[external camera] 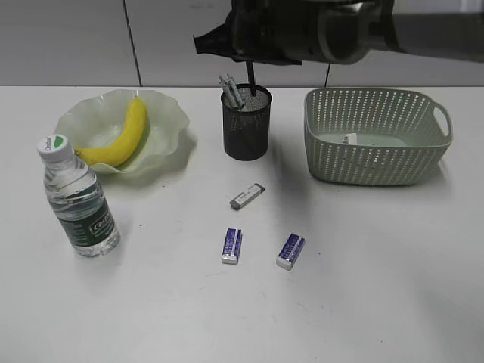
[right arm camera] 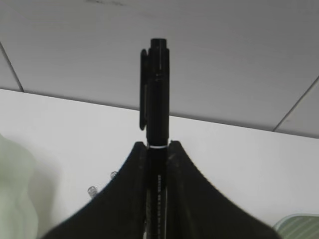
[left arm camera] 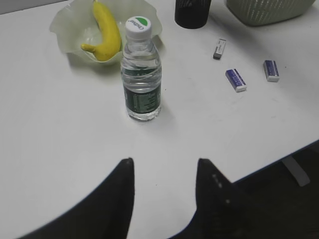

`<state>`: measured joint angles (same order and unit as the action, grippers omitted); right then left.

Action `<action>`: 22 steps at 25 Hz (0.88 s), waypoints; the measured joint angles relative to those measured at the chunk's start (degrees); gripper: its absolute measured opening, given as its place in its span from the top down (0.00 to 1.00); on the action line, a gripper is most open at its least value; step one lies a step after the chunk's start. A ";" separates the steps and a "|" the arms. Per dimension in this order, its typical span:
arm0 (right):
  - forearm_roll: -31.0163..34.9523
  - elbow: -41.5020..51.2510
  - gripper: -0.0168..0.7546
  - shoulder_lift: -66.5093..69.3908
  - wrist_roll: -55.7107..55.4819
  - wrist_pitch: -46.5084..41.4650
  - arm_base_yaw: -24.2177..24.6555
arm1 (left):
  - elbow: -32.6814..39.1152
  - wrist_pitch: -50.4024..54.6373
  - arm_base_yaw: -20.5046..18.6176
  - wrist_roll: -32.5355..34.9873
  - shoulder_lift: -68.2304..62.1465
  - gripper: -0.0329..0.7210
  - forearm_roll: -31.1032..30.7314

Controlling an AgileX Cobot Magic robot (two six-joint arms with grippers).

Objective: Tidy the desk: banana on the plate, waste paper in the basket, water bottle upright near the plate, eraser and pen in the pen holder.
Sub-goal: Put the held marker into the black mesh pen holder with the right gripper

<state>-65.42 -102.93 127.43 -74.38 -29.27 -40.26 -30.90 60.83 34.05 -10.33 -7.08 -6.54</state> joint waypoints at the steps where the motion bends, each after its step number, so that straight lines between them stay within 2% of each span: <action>1: -1.06 0.00 0.86 0.64 -1.10 0.00 0.22 | 0.00 0.00 0.00 0.00 0.00 0.55 0.00; 6: -5.63 0.00 0.86 2.92 -6.92 0.89 1.63 | 0.00 -0.02 0.00 0.00 0.00 0.55 -0.01; 11: -6.06 0.00 0.85 4.22 -8.64 2.88 2.27 | 0.00 -0.02 0.00 0.00 0.00 0.55 -0.01; 14: -6.06 0.00 0.76 4.49 -8.73 6.07 2.27 | 0.00 -0.02 0.00 0.00 0.00 0.55 -0.01; 18: -6.06 0.00 0.57 4.48 -8.78 6.87 2.27 | 0.00 -0.02 0.00 0.00 0.00 0.55 -0.01; 22: -5.85 0.00 0.50 4.48 -8.72 3.27 2.27 | 0.00 -0.02 0.00 0.00 0.00 0.55 -0.01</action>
<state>-71.27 -102.93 131.91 -83.09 -26.00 -37.99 -30.90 60.81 34.05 -10.33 -7.08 -6.55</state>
